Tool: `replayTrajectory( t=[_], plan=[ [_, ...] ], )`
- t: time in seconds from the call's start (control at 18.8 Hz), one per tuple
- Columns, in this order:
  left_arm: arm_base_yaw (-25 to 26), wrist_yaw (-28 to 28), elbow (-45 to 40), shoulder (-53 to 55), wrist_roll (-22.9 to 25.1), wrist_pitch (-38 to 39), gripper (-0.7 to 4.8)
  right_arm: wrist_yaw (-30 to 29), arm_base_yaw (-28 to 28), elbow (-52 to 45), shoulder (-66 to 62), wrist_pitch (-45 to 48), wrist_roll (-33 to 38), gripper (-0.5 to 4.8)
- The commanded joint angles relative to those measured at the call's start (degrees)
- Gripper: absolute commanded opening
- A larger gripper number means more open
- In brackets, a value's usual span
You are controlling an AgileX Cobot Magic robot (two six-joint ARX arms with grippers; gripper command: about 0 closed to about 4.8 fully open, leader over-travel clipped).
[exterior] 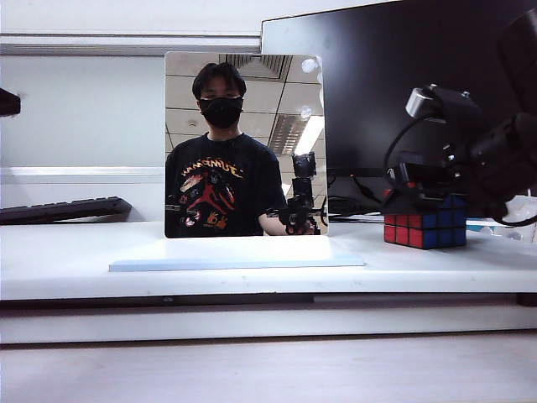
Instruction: Move the the Rubik's Cube near the mirror.
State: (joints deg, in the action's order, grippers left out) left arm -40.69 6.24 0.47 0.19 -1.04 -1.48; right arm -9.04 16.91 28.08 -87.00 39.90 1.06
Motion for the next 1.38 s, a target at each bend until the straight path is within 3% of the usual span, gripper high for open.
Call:
replayTrajectory(
  t=[0.05,0.11,0.21,0.53,0.74,0.96,1.06,1.33,1.38],
  plan=[
    [-0.04,0.00,0.07,0.02,0.20,-0.74,0.22,-0.87,4.83,0.11,1.01,-4.37,3.65,-0.08],
    [-0.04,0.02,0.07,0.02,0.20,-0.74,0.22,-0.31,6.36,0.13,1.53,-4.50,5.01,-0.08],
    [-0.04,0.02,0.07,0.02,0.20,-0.74,0.22,6.49,12.13,0.83,3.82,-6.38,8.81,-0.08],
    [-0.02,0.02,0.07,0.02,0.20,-0.72,0.22,39.10,32.26,11.43,5.66,-21.92,19.32,-0.08],
    [-0.02,0.02,0.07,0.02,0.20,-0.74,0.22,49.96,39.26,22.93,-3.08,-28.76,20.48,-0.08],
    [0.00,0.02,0.07,0.02,0.20,-0.74,0.22,52.41,40.52,31.28,-10.84,-31.71,23.56,-0.08],
    [0.00,0.02,0.07,0.02,0.20,-0.74,0.22,52.43,40.46,31.91,-13.42,-33.42,30.29,-0.08],
    [-0.02,0.02,0.07,0.02,0.20,-0.72,0.22,52.59,40.39,31.89,-14.53,-34.36,37.16,-0.05],
    [-0.02,0.04,0.07,0.02,0.20,-0.77,0.22,52.43,40.39,31.89,-14.53,-34.21,37.13,0.39]
  ],
)
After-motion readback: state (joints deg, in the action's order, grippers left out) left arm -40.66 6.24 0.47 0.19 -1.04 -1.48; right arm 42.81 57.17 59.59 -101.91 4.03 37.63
